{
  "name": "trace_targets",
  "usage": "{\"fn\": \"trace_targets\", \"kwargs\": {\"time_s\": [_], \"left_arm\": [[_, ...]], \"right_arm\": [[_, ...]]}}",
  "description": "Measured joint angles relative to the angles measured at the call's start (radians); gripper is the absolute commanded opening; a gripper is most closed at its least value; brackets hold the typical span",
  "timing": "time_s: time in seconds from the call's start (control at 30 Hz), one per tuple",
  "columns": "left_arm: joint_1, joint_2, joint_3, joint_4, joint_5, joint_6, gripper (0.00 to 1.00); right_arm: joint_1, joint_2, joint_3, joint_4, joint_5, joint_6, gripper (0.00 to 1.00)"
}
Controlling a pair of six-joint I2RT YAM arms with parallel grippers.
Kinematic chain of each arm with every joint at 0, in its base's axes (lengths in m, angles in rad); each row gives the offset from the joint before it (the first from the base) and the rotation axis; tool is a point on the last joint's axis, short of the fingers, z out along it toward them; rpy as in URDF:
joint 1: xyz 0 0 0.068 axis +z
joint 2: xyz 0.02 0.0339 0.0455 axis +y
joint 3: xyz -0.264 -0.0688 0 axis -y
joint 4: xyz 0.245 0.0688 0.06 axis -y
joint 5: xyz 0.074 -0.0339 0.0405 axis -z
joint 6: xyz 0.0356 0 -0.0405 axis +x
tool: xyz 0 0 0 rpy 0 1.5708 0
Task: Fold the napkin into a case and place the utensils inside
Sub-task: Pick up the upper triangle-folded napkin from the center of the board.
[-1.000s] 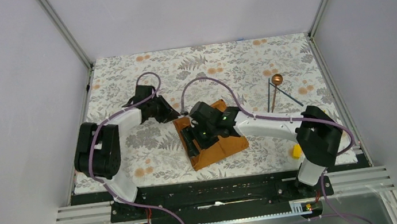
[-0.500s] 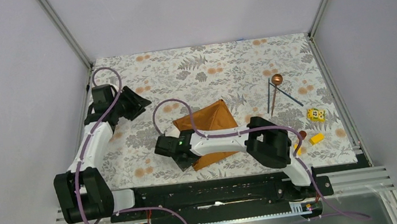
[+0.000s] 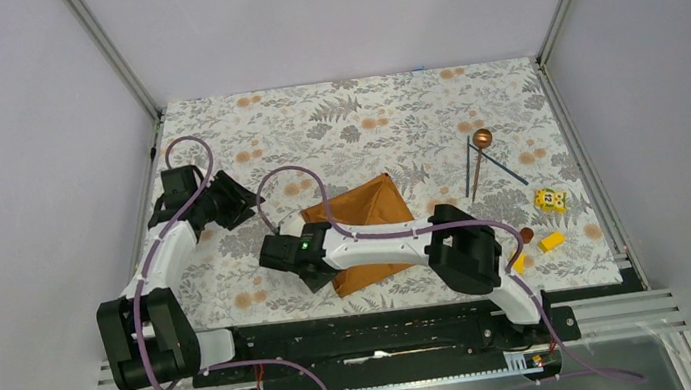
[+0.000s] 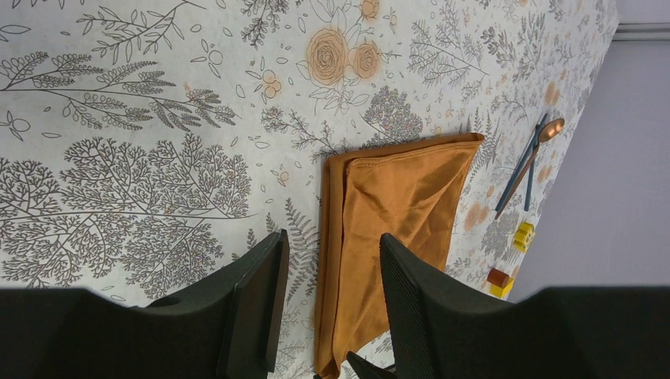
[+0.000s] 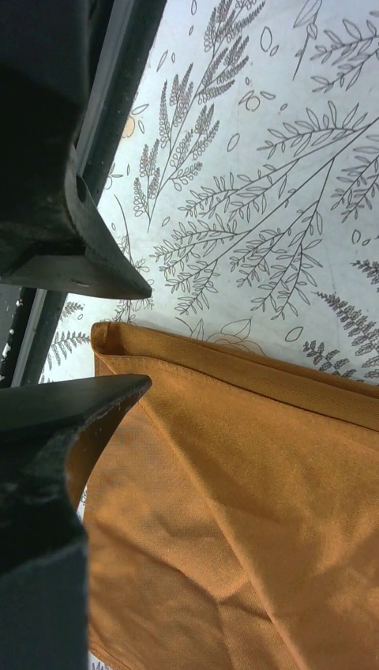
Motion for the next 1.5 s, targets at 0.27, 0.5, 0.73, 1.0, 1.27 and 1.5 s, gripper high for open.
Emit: {"fn": "trace_targets", "kwargs": {"time_s": [0.27,0.5,0.73,1.0,1.27,1.5], "left_arm": [[0.008,0.000,-0.010,0.019,0.029,0.007,0.59],[0.017,0.000,-0.020,0.019,0.038,0.014,0.60],[0.018,0.000,-0.020,0.021,0.043,0.014,0.60],[0.019,0.000,-0.026,0.023,0.043,0.014,0.67],[0.019,0.008,-0.098,0.071,0.101,-0.007,0.87],[-0.087,0.101,-0.237,0.284,0.195,-0.167,0.83]], "right_arm": [[0.006,0.021,0.009,-0.014,0.010,-0.003,0.49],[-0.001,0.033,-0.037,0.016,-0.014,-0.004,0.44],[-0.025,0.019,-0.082,0.075,-0.070,-0.014,0.39],[-0.044,-0.043,-0.187,0.160,-0.069,-0.047,0.00],[-0.056,-0.122,-0.301,0.295,-0.104,-0.157,0.00],[-0.145,-0.262,-0.392,0.378,-0.208,-0.213,0.00]]}}
